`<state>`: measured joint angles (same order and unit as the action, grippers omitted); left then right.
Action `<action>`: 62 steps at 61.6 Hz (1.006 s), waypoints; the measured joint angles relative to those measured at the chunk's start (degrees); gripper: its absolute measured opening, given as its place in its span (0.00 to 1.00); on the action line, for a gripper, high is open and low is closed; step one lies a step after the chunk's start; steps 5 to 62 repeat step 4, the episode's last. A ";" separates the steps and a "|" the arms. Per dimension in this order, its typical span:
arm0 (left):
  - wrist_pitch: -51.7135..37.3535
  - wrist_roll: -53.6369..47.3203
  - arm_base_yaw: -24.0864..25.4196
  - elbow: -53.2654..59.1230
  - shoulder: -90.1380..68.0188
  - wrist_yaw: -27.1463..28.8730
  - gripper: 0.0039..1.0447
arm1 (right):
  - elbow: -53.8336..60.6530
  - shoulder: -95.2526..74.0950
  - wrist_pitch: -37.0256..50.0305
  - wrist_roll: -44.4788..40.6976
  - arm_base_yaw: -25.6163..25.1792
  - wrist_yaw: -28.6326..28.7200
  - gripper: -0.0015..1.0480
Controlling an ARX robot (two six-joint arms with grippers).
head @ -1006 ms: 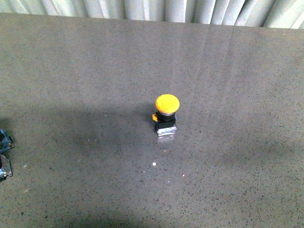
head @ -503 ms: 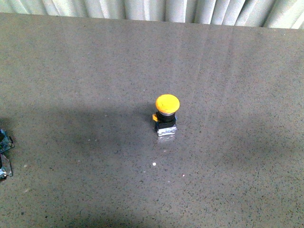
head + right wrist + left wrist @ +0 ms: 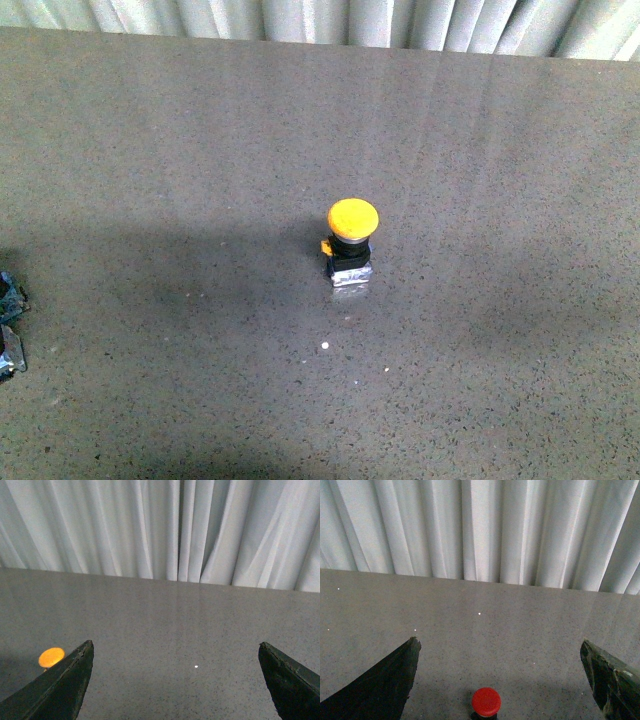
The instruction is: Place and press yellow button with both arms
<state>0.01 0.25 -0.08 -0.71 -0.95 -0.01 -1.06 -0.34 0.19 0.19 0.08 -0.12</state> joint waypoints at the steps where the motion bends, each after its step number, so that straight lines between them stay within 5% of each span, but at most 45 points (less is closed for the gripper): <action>1: 0.02 0.00 0.00 0.00 0.00 0.00 0.91 | 0.00 0.00 0.00 0.00 0.00 0.00 0.91; 62: 0.00 0.00 0.00 0.00 0.00 0.00 0.91 | 0.00 0.00 0.00 0.02 0.00 0.00 0.91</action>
